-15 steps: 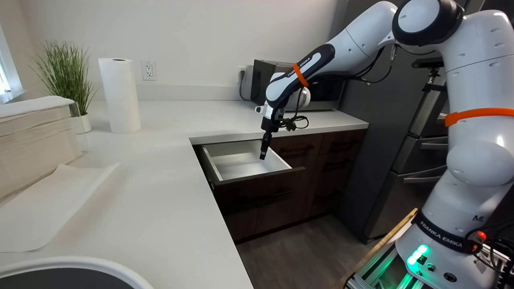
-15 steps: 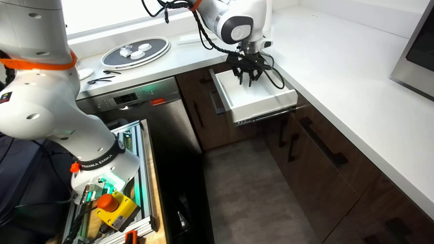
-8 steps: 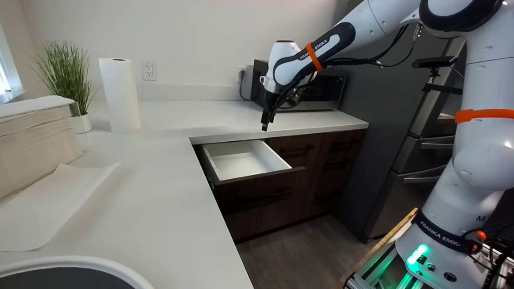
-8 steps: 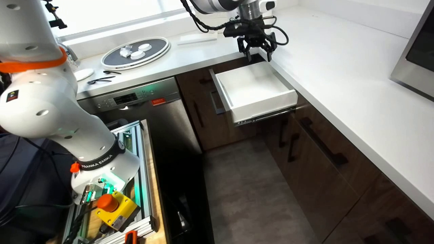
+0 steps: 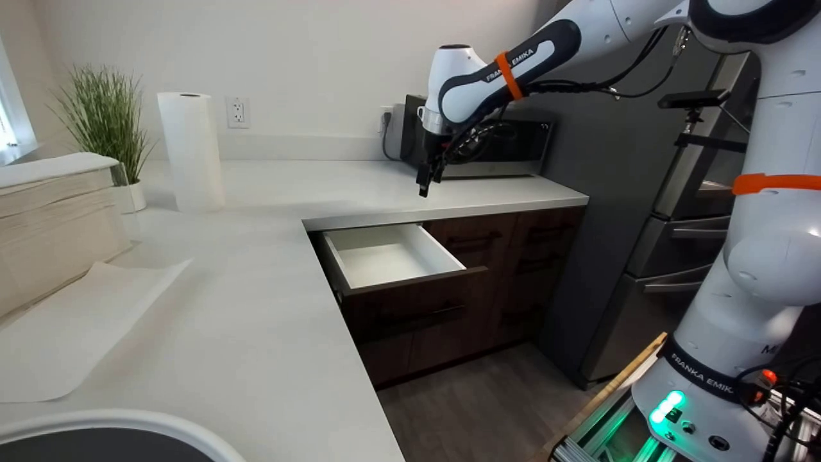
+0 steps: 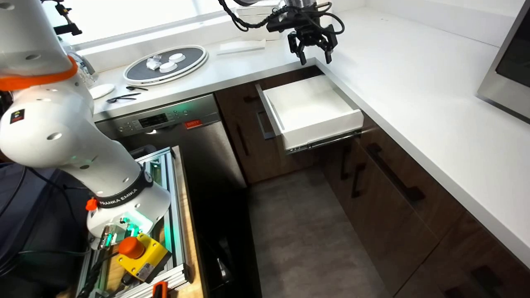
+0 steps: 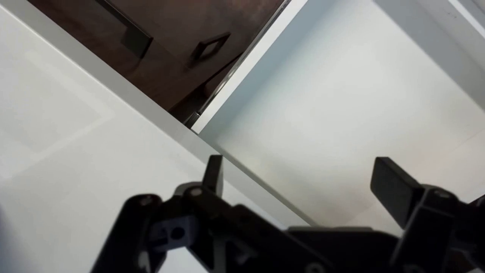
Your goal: Open the drawer
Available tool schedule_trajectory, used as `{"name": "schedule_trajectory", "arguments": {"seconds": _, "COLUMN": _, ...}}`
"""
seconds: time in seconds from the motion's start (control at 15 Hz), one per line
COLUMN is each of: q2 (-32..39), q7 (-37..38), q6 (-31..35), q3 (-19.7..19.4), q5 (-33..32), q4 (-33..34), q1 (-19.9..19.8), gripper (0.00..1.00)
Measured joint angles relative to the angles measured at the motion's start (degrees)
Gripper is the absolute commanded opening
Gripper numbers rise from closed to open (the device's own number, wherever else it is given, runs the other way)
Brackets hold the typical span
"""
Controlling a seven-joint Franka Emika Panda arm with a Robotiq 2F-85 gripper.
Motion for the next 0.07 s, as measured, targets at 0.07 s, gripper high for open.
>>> {"name": "schedule_trajectory", "arguments": {"seconds": 0.07, "q2": 0.1, "q7": 0.0, "q6": 0.0, "q3": -0.01, "q5": 0.0, "q4": 0.01, "q1": 0.0, "gripper": 1.0}}
